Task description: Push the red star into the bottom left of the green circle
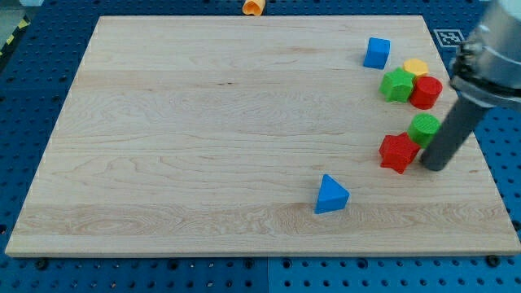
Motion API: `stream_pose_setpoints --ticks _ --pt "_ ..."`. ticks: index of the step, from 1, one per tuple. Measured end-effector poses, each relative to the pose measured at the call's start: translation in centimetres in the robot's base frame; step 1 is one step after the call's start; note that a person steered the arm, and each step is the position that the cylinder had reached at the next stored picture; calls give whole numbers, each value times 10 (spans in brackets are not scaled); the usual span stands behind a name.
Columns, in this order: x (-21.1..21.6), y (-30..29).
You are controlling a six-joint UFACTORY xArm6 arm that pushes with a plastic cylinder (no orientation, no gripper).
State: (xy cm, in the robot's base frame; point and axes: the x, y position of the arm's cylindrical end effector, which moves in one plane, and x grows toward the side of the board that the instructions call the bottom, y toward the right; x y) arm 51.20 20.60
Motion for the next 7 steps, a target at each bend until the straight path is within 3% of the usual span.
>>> stream_pose_setpoints --ticks 2,3,4,5,6,7 --pt "31 -62" --pt "12 -105" --pt "-2 -61" --pt "31 50" --pt "25 50" --pt "-22 30"
